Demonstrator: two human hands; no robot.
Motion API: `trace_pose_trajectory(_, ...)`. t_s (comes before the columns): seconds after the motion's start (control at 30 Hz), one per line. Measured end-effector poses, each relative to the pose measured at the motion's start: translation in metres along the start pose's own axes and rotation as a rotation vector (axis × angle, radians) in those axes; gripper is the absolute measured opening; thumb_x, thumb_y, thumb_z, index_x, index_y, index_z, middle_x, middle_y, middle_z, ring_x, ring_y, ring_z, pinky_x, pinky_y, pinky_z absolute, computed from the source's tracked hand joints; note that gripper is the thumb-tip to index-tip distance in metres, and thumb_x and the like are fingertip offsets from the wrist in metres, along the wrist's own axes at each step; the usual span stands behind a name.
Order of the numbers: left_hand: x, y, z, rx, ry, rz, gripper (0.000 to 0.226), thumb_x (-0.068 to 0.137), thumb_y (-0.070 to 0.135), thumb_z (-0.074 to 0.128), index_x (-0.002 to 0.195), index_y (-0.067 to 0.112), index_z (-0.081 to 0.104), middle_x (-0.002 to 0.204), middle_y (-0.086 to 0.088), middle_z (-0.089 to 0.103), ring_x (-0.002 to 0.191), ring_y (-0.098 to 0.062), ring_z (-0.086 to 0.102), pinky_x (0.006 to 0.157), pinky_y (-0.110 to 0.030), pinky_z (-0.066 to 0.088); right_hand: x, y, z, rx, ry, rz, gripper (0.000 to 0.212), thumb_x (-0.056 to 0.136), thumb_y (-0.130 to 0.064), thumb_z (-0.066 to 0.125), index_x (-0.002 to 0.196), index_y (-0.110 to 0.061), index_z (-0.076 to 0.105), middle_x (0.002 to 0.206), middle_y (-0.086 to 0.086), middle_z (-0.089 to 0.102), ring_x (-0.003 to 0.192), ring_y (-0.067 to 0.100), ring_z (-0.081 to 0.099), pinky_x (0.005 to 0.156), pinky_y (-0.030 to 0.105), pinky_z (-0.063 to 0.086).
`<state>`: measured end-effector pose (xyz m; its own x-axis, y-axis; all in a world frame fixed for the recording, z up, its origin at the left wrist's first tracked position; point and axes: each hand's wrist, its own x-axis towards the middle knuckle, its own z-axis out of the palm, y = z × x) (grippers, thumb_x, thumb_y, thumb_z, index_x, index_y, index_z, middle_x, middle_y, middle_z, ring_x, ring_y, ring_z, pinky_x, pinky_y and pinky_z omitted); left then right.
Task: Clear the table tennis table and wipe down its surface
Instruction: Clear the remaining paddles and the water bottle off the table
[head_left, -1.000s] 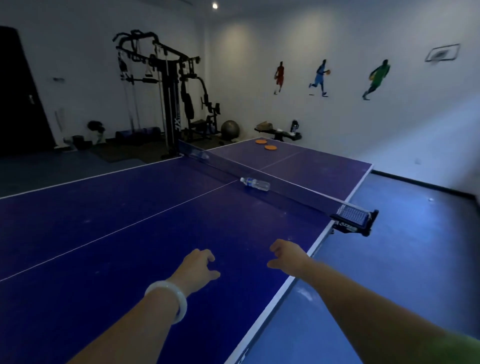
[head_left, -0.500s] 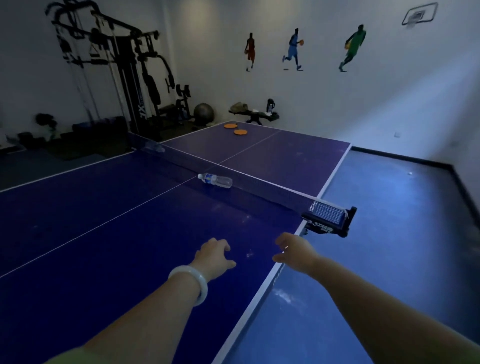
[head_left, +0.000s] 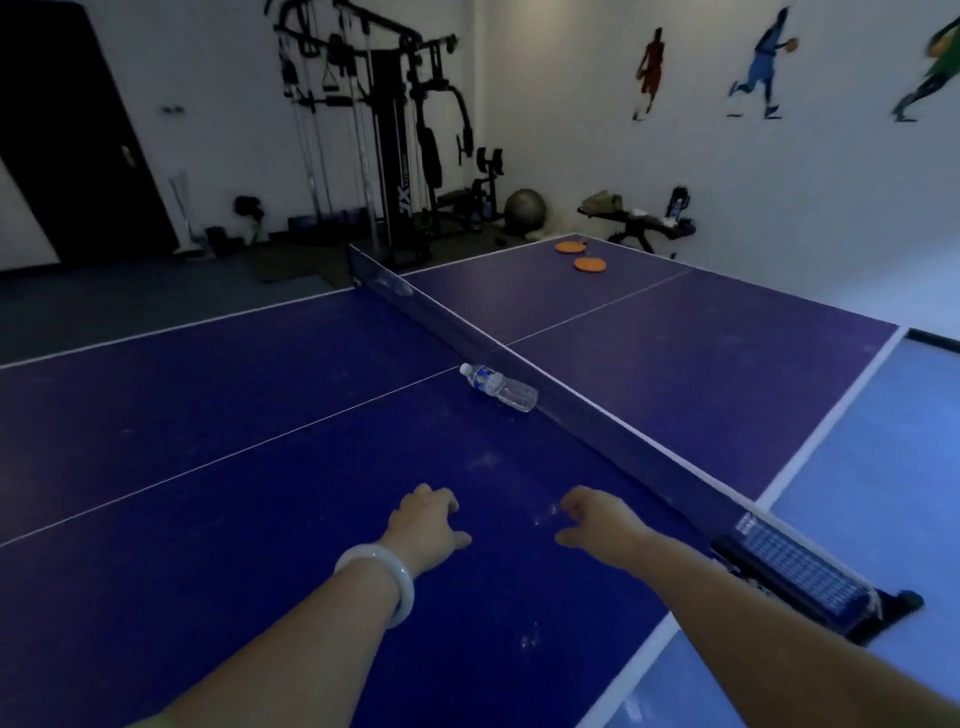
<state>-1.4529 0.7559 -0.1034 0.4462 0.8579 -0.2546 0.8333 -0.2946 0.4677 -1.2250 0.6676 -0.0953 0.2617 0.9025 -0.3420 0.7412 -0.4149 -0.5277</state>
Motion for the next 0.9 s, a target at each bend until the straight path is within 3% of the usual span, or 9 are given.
trace_pose_trajectory(0.37,0.152,-0.015,0.038,-0.048,0.053,-0.179,0.072,0.085,0.048,0.068,0.142,0.018,0.035,0.138,-0.002,0.034,0.123,-0.018,0.039,0.102,-0.031,0.041,0.165,0.004,-0.017,-0.006,-0.113,0.014,0.053,0.093,-0.027,0.066,0.14,-0.017,0.044,0.14,0.003,0.05,0.117,0.018,0.056,0.079,0.017,0.046)
trace_pose_trajectory(0.53,0.208,-0.035,0.064,-0.007,0.068,-0.303,0.086,0.083,0.058,0.065,0.148,0.016,0.025,0.147,-0.005,0.027,0.134,-0.022,0.032,0.111,-0.034,0.032,0.249,0.001,-0.025,-0.032,-0.113,-0.049,0.056,0.094,-0.027,0.065,0.143,-0.014,0.041,0.145,0.005,0.045,0.128,0.019,0.049,0.092,0.021,0.042)
trace_pose_trajectory(0.67,0.247,-0.052,0.088,0.026,-0.029,-0.411,0.111,0.08,0.071,0.057,0.155,0.018,-0.006,0.161,-0.011,-0.009,0.149,-0.03,-0.005,0.121,-0.044,0.004,0.32,0.0,-0.029,-0.061,-0.086,-0.082,0.061,0.093,-0.028,0.066,0.145,-0.013,0.038,0.146,0.007,0.041,0.13,0.021,0.045,0.097,0.028,0.045)
trace_pose_trajectory(0.8,0.27,-0.065,0.118,0.052,-0.062,-0.451,0.133,0.063,0.091,0.046,0.137,0.025,-0.043,0.141,-0.007,-0.054,0.135,-0.03,-0.044,0.112,-0.052,-0.025,0.392,-0.004,-0.03,-0.139,0.015,-0.143,0.07,0.091,-0.029,0.069,0.147,-0.01,0.033,0.149,0.012,0.036,0.136,0.029,0.033,0.113,0.042,0.034)
trace_pose_trajectory(0.9,0.275,-0.071,0.129,0.055,-0.065,-0.472,0.135,0.056,0.097,0.038,0.128,0.026,-0.051,0.132,-0.005,-0.063,0.128,-0.028,-0.052,0.109,-0.054,-0.028,0.439,-0.009,-0.025,-0.265,0.051,-0.198,0.079,0.09,-0.034,0.068,0.15,-0.009,0.024,0.153,0.013,0.03,0.141,0.03,0.026,0.118,0.043,0.025)
